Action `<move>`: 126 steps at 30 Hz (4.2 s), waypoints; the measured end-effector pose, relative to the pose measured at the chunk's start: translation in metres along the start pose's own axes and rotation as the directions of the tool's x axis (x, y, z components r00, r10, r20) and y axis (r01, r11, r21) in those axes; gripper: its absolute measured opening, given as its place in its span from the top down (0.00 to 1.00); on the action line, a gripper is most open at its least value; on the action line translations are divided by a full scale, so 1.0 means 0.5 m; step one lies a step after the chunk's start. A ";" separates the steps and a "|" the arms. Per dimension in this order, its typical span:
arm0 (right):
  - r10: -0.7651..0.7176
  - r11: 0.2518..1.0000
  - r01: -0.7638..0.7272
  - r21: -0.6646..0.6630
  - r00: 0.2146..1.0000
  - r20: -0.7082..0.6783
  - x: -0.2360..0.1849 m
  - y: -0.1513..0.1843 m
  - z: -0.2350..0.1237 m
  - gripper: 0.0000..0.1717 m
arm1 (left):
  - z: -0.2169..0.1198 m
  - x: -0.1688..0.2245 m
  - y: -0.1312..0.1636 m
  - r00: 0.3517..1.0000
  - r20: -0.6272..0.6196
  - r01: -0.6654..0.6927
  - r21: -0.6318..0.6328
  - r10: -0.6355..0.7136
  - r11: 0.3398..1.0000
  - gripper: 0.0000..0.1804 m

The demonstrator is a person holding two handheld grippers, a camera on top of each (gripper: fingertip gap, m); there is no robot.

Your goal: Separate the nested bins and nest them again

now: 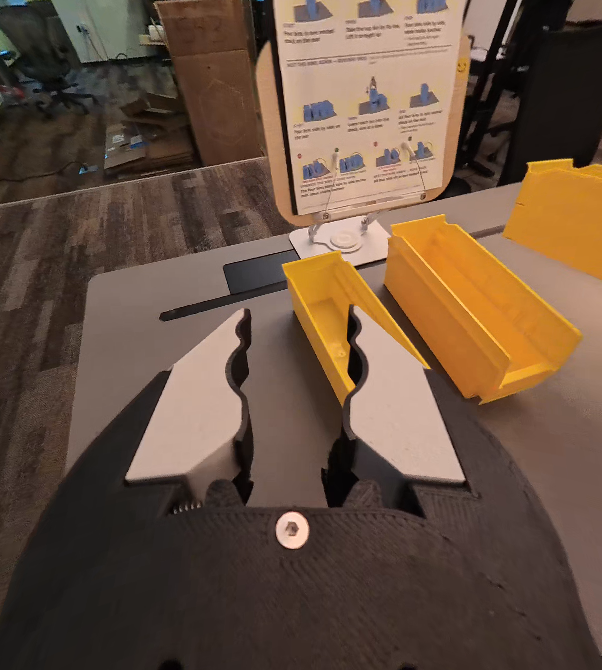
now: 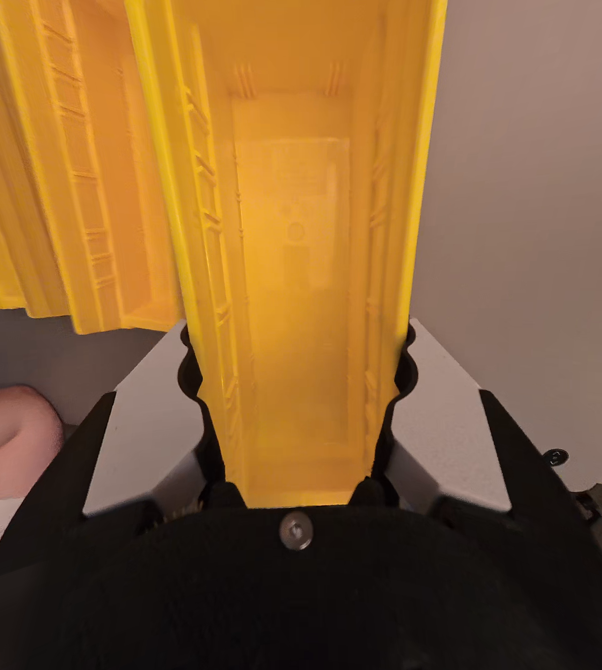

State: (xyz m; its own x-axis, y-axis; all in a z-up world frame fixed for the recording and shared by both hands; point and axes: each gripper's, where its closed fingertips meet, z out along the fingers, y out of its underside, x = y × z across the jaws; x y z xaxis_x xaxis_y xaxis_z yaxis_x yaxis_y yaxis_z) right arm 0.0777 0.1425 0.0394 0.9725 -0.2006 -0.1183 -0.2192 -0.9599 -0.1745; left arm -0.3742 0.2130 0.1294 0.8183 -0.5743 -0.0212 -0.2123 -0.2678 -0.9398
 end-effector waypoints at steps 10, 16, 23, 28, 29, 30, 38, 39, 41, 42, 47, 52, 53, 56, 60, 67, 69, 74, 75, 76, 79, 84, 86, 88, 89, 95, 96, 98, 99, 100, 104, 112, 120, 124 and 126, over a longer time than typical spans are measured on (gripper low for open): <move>-0.033 0.999 0.031 0.025 0.998 0.059 -0.220 -0.037 -0.010 0.34 | -0.058 0.039 -0.009 0.997 -0.056 -0.044 0.068 0.048 0.997 0.71; -0.006 1.000 0.006 -0.014 1.000 0.015 -0.259 -0.046 0.042 0.33 | -0.075 0.038 -0.015 0.993 -0.109 -0.024 0.106 0.035 0.994 0.72; 0.001 1.000 -0.003 -0.016 0.993 -0.117 -0.294 -0.074 0.090 0.32 | -0.068 0.000 -0.009 0.994 -0.108 0.033 0.097 -0.023 0.995 0.72; 0.028 0.998 -0.018 0.056 0.983 -0.184 -0.305 -0.102 0.121 0.32 | -0.081 -0.016 -0.011 0.992 -0.117 0.062 0.121 -0.048 0.991 0.72; 0.026 0.997 -0.012 0.074 0.980 -0.198 -0.304 -0.106 0.130 0.32 | -0.084 -0.018 -0.010 0.991 -0.122 0.066 0.124 -0.051 0.990 0.72; 0.021 0.997 -0.004 0.082 0.978 -0.209 -0.304 -0.106 0.140 0.32 | -0.085 -0.022 -0.010 0.990 -0.126 0.073 0.127 -0.056 0.989 0.72; 0.057 0.973 -0.023 0.231 0.988 -0.142 -0.307 -0.131 0.167 0.34 | -0.112 -0.069 -0.007 0.981 -0.137 0.160 0.169 -0.138 0.972 0.72; 0.066 0.968 -0.034 0.248 0.991 -0.119 -0.307 -0.134 0.168 0.34 | -0.115 -0.074 -0.007 0.979 -0.140 0.170 0.176 -0.147 0.970 0.72; 0.091 0.959 -0.069 0.275 0.993 -0.069 -0.307 -0.135 0.174 0.33 | -0.119 -0.084 -0.005 0.977 -0.140 0.186 0.182 -0.162 0.966 0.72; 0.099 0.959 -0.083 0.271 0.994 -0.050 -0.307 -0.132 0.182 0.31 | -0.120 -0.088 -0.004 0.976 -0.139 0.190 0.183 -0.166 0.965 0.72; 0.037 0.958 -0.018 0.285 0.998 -0.060 -0.311 -0.135 0.200 0.27 | -0.120 -0.096 -0.002 0.973 -0.140 0.207 0.184 -0.183 0.961 0.72; -0.054 0.930 0.113 0.350 0.983 -0.176 -0.313 -0.156 0.177 0.34 | -0.117 -0.084 -0.005 0.976 -0.143 0.189 0.180 -0.165 0.965 0.71; -0.067 0.927 0.131 0.353 0.980 -0.187 -0.316 -0.157 0.171 0.35 | -0.116 -0.081 -0.005 0.977 -0.144 0.184 0.178 -0.160 0.967 0.71; -0.116 0.878 0.180 0.444 0.979 -0.166 -0.360 -0.174 0.122 0.35 | -0.111 -0.073 -0.006 0.979 -0.141 0.168 0.170 -0.145 0.971 0.71; -0.225 0.785 0.281 0.552 0.960 -0.167 -0.442 -0.171 0.051 0.35 | -0.103 -0.064 -0.006 0.981 -0.140 0.158 0.158 -0.136 0.975 0.71; -0.338 0.704 0.384 0.597 0.921 -0.194 -0.462 -0.127 0.002 0.35 | -0.059 -0.033 0.000 0.986 -0.122 0.126 0.088 -0.115 0.988 0.62; -0.353 0.645 0.392 0.656 0.914 -0.199 -0.436 -0.120 -0.031 0.35 | -0.039 -0.012 0.000 0.987 -0.129 0.105 0.067 -0.096 0.992 0.60; -0.316 0.332 0.411 0.849 0.896 -0.311 -0.311 -0.101 -0.167 0.35 | 0.024 0.049 0.004 0.992 -0.129 0.006 0.005 -0.005 1.000 0.49; -0.304 0.247 0.419 0.873 0.889 -0.341 -0.284 -0.094 -0.191 0.36 | 0.038 0.060 0.012 0.992 -0.120 -0.033 -0.021 0.030 0.999 0.46; -0.307 0.177 0.433 0.884 0.878 -0.368 -0.261 -0.085 -0.202 0.39 | 0.049 0.068 0.019 0.992 -0.106 -0.069 -0.046 0.064 0.997 0.44; -0.293 0.131 0.511 0.849 0.838 -0.460 -0.176 -0.071 -0.177 0.40 | 0.074 0.091 0.025 0.992 -0.087 -0.092 -0.076 0.086 0.993 0.41; -0.284 0.217 0.598 0.771 0.795 -0.536 -0.036 -0.055 -0.117 0.35 | 0.131 0.129 0.022 0.995 -0.095 -0.012 -0.069 0.005 0.998 0.38; -0.306 0.211 0.574 0.792 0.808 -0.504 -0.006 -0.048 -0.115 0.35 | 0.180 0.164 0.032 0.986 -0.166 -0.005 -0.101 -0.012 0.995 0.37; -0.323 0.186 0.528 0.828 0.829 -0.456 0.013 -0.044 -0.129 0.35 | 0.229 0.196 0.048 0.964 -0.248 0.048 -0.175 -0.091 0.983 0.36; -0.336 0.174 0.504 0.846 0.838 -0.430 0.019 -0.042 -0.139 0.35 | 0.251 0.200 0.061 0.956 -0.257 0.077 -0.233 -0.138 0.969 0.36; -0.338 0.104 0.432 0.896 0.863 -0.376 0.070 -0.034 -0.212 0.35 | 0.339 0.157 0.160 0.987 -0.070 0.083 -0.564 -0.148 0.822 0.31; -0.338 0.097 0.418 0.903 0.867 -0.365 0.079 -0.031 -0.219 0.35 | 0.345 0.166 0.167 0.983 -0.057 0.105 -0.598 -0.173 0.794 0.30; -0.348 0.079 0.376 0.923 0.878 -0.328 0.097 -0.021 -0.227 0.35 | 0.363 0.167 0.172 0.987 -0.012 0.117 -0.632 -0.160 0.767 0.29; -0.356 0.063 0.350 0.935 0.883 -0.306 0.104 -0.015 -0.230 0.35 | 0.372 0.165 0.178 0.989 0.015 0.119 -0.653 -0.145 0.748 0.27; -0.364 0.041 0.324 0.945 0.886 -0.287 0.110 -0.016 -0.237 0.36 | 0.381 0.163 0.187 0.990 0.041 0.129 -0.675 -0.137 0.726 0.26; -0.388 0.103 0.353 0.930 0.875 -0.290 0.158 -0.012 -0.241 0.36 | 0.402 0.151 0.246 0.990 0.131 0.138 -0.783 -0.056 0.606 0.21; -0.453 0.105 0.179 0.978 0.884 -0.113 0.202 -0.019 -0.274 0.36 | 0.417 0.140 0.331 0.975 0.221 0.185 -0.855 0.018 0.485 0.22; -0.476 0.123 0.209 0.970 0.870 -0.128 0.188 -0.027 -0.253 0.40 | 0.415 0.132 0.338 0.976 0.217 0.185 -0.882 0.024 0.433 0.30; -0.475 0.132 0.215 0.968 0.870 -0.128 0.181 -0.033 -0.247 0.41 | 0.404 0.129 0.339 0.974 0.225 0.198 -0.900 0.026 0.388 0.34; -0.471 0.134 0.235 0.963 0.870 -0.147 0.179 -0.033 -0.243 0.41 | 0.396 0.128 0.340 0.974 0.225 0.201 -0.910 0.024 0.361 0.36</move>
State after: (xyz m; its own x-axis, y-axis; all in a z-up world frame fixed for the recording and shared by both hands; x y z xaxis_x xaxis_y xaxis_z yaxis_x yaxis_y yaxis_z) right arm 0.1781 0.1165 0.1505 0.9607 0.2489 0.1232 0.1239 0.0128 -0.9922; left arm -0.2519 0.2839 -0.0994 0.9122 -0.3921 -0.1193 -0.3983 -0.9166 -0.0334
